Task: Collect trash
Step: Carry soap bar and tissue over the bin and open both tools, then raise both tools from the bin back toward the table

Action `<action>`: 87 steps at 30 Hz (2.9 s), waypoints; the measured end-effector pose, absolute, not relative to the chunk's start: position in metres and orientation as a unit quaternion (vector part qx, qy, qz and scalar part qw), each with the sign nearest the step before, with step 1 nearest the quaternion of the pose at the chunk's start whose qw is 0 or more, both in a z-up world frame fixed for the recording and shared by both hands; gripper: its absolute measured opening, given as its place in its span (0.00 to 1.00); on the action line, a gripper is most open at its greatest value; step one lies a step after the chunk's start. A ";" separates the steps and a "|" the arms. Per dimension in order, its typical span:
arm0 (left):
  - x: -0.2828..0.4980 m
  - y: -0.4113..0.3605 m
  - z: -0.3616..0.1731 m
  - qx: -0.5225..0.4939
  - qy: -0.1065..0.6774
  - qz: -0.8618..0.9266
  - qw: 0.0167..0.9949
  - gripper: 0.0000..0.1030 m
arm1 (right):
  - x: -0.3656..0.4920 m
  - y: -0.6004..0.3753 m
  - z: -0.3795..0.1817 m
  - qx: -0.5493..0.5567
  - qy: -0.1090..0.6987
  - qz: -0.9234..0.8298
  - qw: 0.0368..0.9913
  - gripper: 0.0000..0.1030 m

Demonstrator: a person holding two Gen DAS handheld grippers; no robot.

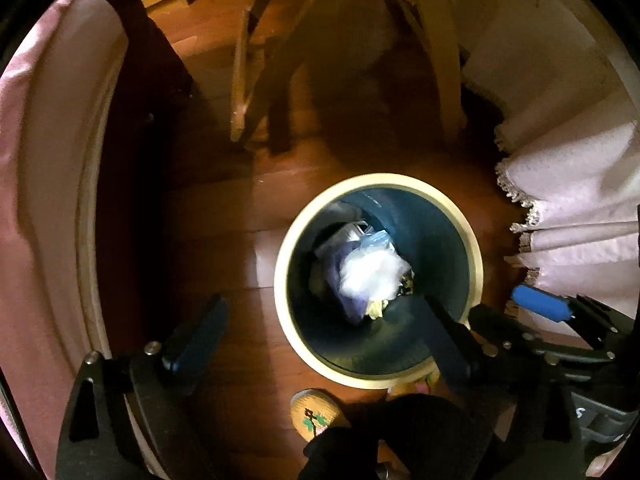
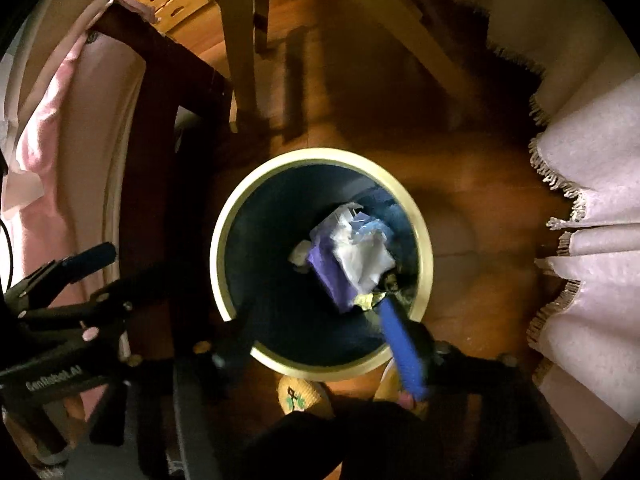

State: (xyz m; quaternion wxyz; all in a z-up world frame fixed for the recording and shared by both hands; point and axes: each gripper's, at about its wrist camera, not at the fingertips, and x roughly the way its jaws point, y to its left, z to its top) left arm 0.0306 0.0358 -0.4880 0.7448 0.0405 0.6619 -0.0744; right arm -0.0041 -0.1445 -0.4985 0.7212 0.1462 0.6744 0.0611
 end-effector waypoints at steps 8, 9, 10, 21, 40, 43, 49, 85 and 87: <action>0.027 0.043 -0.459 0.041 0.646 -0.065 0.760 0.92 | -0.003 -0.144 -0.473 0.148 0.649 0.049 0.745 0.65; 0.026 0.044 -0.452 0.039 0.644 -0.065 0.761 0.92 | -0.003 -0.143 -0.467 0.149 0.647 0.047 0.746 0.65; 0.025 0.045 -0.445 0.038 0.642 -0.065 0.763 0.92 | -0.003 -0.142 -0.462 0.149 0.645 0.046 0.748 0.65; 0.013 0.046 -0.349 0.035 0.625 -0.070 0.776 0.92 | -0.010 -0.140 -0.380 0.164 0.629 0.031 0.759 0.65; 0.004 0.075 -0.092 0.029 0.533 -0.093 0.841 0.92 | -0.025 -0.124 -0.141 0.154 0.555 0.052 0.816 0.65; 0.000 0.081 -0.060 0.036 0.508 -0.095 0.855 0.92 | -0.027 -0.122 -0.112 0.153 0.541 0.056 0.825 0.65; -0.008 0.093 -0.008 0.038 0.464 -0.101 0.879 0.92 | -0.033 -0.115 -0.054 0.143 0.494 0.058 0.856 0.65; 0.155 0.093 0.058 -0.031 0.430 -0.092 0.898 0.92 | 0.116 -0.122 0.051 0.049 0.404 0.091 0.909 0.65; 0.183 0.082 0.044 -0.028 0.442 -0.095 0.891 0.92 | 0.150 -0.129 0.041 0.035 0.418 0.118 0.900 0.65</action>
